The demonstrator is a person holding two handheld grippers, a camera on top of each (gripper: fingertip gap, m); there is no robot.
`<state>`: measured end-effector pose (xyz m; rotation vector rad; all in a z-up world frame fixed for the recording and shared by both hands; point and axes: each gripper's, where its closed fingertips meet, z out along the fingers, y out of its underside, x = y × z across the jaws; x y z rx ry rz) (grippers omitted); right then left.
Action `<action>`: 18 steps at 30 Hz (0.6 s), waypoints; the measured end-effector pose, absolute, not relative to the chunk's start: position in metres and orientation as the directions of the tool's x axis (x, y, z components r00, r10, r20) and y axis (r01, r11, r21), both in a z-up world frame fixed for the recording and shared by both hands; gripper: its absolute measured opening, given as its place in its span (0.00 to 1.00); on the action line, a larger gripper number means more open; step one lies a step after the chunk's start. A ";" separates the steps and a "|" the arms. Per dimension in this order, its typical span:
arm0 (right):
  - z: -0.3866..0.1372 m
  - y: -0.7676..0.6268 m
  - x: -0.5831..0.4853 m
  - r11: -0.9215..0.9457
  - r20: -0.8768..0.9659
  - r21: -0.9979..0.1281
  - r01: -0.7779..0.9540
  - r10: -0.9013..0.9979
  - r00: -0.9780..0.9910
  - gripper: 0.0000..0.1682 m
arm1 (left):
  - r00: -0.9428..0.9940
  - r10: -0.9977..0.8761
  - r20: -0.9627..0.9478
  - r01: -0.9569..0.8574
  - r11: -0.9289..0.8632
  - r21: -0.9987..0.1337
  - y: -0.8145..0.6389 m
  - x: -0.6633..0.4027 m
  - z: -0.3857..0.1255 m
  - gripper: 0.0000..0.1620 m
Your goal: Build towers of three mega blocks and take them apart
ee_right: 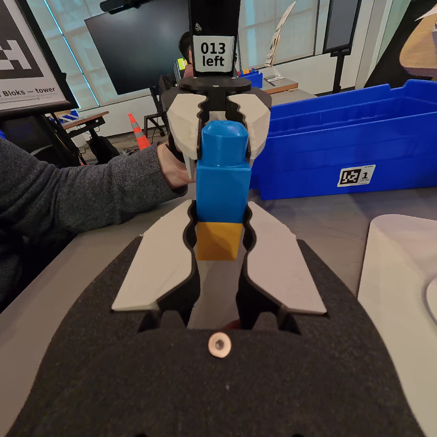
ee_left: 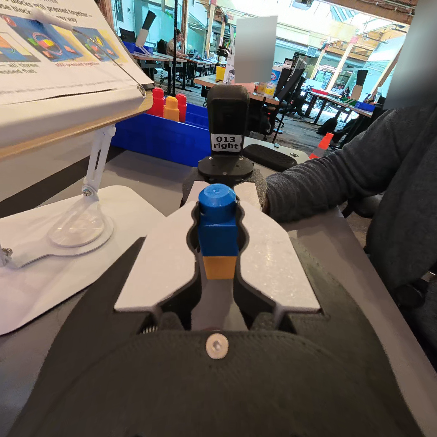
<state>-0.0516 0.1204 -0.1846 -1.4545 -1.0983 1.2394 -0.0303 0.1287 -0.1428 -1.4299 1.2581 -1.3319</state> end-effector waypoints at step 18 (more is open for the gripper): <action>-0.183 0.119 -0.051 -0.199 -0.193 -0.978 0.057 0.977 0.092 0.21 | -0.028 -0.983 0.180 -0.160 -0.173 -0.972 0.127 -0.026 -0.144 0.17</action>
